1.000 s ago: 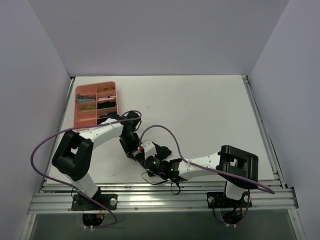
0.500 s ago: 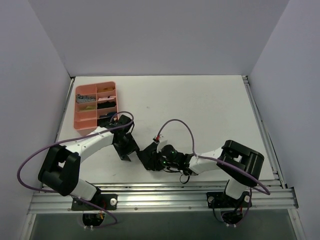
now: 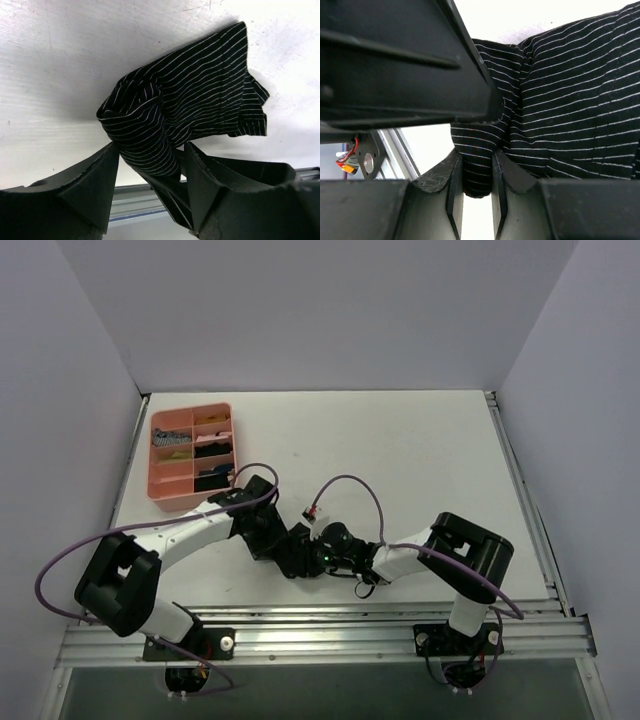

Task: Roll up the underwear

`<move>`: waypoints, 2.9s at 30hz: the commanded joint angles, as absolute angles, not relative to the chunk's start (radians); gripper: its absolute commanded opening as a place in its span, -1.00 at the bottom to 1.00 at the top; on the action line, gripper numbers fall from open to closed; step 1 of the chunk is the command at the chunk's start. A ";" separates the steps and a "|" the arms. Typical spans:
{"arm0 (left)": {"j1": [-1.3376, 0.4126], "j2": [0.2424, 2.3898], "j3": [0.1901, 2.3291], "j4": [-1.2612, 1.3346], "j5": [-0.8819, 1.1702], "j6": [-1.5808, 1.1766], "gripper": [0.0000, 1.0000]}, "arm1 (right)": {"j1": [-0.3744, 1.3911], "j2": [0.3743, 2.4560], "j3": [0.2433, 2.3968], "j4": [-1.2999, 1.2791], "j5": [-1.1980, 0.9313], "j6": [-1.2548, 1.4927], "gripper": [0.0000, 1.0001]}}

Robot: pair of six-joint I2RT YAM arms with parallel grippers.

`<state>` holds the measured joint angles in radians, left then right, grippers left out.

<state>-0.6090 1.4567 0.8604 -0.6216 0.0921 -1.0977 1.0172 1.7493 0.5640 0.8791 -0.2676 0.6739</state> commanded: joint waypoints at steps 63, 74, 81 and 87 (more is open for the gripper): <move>-0.554 1.730 1.183 -0.888 0.106 -0.959 -0.06 | 1.183 1.614 0.615 0.315 0.138 0.543 -1.00; -0.502 1.569 1.075 -0.793 0.063 -0.950 0.13 | 0.965 1.747 0.485 0.590 -0.239 0.600 -1.00; -0.534 1.494 0.999 -0.687 0.081 -0.965 0.19 | 0.894 1.903 0.436 0.822 -0.452 0.661 -1.00; -0.537 1.459 0.943 -0.658 0.080 -0.956 0.25 | 0.861 1.980 0.413 0.922 -0.503 0.701 -1.00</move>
